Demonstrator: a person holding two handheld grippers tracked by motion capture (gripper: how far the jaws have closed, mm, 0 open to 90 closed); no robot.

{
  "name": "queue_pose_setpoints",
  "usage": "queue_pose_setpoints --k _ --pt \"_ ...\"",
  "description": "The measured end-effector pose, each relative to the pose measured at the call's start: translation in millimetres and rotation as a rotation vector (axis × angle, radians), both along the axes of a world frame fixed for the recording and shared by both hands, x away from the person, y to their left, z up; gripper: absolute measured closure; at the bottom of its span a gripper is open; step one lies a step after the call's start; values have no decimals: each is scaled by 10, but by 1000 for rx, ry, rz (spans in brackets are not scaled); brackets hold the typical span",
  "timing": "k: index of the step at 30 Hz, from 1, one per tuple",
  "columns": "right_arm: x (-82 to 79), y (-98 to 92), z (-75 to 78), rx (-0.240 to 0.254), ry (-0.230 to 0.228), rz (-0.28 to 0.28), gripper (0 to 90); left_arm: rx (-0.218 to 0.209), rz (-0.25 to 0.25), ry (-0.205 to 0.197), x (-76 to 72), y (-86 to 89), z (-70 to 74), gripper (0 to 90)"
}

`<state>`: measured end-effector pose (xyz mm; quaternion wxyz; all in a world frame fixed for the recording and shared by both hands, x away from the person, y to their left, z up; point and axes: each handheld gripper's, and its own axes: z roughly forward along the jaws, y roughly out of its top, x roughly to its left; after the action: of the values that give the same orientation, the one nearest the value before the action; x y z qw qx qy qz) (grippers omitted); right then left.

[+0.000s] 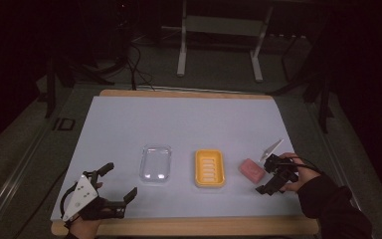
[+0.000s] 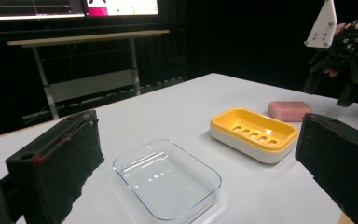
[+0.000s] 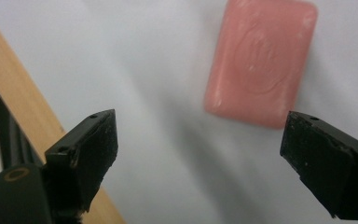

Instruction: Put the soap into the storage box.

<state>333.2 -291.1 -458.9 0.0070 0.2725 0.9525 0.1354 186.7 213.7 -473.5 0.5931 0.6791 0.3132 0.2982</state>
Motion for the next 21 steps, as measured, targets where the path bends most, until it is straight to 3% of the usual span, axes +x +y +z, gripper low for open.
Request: queue_pose_setpoints --k 11,21 --pt "155 80 -1 60 -66 -10 136 0 -2 0 3 1 -2 7" --pt "290 118 -109 81 -61 -50 145 0 -3 3 7 1 -4 7"
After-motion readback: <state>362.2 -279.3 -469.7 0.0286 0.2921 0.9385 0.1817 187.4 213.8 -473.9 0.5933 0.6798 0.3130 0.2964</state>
